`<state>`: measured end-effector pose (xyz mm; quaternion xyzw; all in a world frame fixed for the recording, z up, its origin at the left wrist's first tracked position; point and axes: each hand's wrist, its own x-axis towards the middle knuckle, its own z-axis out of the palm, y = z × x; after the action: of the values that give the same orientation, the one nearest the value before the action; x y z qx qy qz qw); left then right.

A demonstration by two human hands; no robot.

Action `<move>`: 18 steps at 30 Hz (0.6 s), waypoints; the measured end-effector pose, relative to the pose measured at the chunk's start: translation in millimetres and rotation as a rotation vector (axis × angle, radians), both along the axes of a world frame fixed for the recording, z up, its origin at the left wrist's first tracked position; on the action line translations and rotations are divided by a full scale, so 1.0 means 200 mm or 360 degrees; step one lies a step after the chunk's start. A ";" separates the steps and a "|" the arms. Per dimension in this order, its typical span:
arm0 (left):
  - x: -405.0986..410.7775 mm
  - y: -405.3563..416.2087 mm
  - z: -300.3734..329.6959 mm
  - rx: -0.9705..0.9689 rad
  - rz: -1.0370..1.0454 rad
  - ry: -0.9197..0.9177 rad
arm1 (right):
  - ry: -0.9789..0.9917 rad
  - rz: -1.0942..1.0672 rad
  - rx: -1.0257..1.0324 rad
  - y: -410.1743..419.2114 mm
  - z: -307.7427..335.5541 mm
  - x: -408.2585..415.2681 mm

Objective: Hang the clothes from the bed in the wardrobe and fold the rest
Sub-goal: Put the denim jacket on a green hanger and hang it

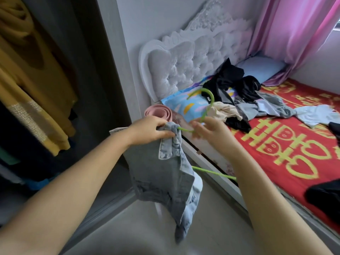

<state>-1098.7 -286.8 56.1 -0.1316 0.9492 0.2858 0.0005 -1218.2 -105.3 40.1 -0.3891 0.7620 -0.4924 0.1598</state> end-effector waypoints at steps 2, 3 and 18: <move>0.02 -0.05 -0.02 0.0084 0.0176 0.0148 | 0.0189 -0.0219 -0.0128 0.05 0.03 -0.05; 0.04 -0.06 -0.03 0.0132 0.0241 0.0208 | 0.0245 -0.0399 -0.0256 0.10 0.03 -0.07; 0.19 0.10 0.01 0.0793 0.0496 0.0513 | -0.0369 0.0279 0.0627 -0.16 -0.86 0.27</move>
<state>-1059.9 -266.9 57.9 -0.2242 0.8064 0.5229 -0.1613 -1164.2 -137.1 -131.9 -0.3559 0.7833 -0.3600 0.3609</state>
